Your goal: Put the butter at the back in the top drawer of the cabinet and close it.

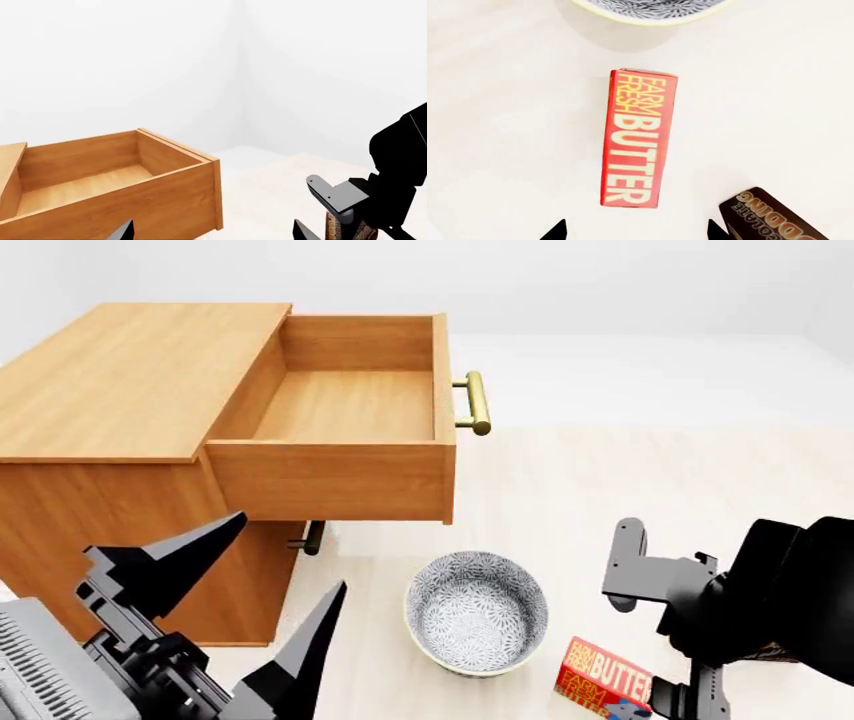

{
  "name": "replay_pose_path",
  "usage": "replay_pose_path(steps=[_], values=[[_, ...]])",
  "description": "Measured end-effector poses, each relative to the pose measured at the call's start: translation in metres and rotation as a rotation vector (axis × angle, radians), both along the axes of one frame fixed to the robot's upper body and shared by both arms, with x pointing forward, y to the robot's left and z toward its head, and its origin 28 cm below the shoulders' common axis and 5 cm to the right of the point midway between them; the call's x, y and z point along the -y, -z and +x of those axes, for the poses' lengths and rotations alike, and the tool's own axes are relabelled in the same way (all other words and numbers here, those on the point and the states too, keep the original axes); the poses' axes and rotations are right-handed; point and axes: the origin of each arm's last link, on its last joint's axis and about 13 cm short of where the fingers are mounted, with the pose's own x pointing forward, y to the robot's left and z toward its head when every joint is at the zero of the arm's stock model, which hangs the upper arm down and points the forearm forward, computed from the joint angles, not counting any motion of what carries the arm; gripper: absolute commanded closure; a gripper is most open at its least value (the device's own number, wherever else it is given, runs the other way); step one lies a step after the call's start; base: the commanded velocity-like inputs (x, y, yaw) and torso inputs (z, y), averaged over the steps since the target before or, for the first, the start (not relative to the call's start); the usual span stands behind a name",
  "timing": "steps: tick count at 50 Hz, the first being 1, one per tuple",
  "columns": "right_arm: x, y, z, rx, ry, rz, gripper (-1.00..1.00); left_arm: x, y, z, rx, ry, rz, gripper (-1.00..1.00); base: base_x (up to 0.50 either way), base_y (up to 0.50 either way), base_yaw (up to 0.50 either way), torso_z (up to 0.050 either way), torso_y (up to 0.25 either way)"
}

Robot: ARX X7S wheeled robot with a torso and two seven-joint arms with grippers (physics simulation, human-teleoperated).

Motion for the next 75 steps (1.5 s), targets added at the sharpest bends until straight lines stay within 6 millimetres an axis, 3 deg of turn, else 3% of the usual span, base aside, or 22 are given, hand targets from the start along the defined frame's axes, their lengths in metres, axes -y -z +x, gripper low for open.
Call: replay_pose_path(steps=[45,75], values=[[0.008,0.043,0.004,-0.062,0.022,0.050,-1.00,0.001,0.004,0.003,-0.013,0.003,0.001,-1.00,0.00,0.00,0.00,0.000,0.000],[0.016,0.050,0.003,-0.075,0.057,0.023,-1.00,0.002,0.004,0.004,-0.018,0.005,0.000,-1.00,0.00,0.00,0.00,0.000,0.000]])
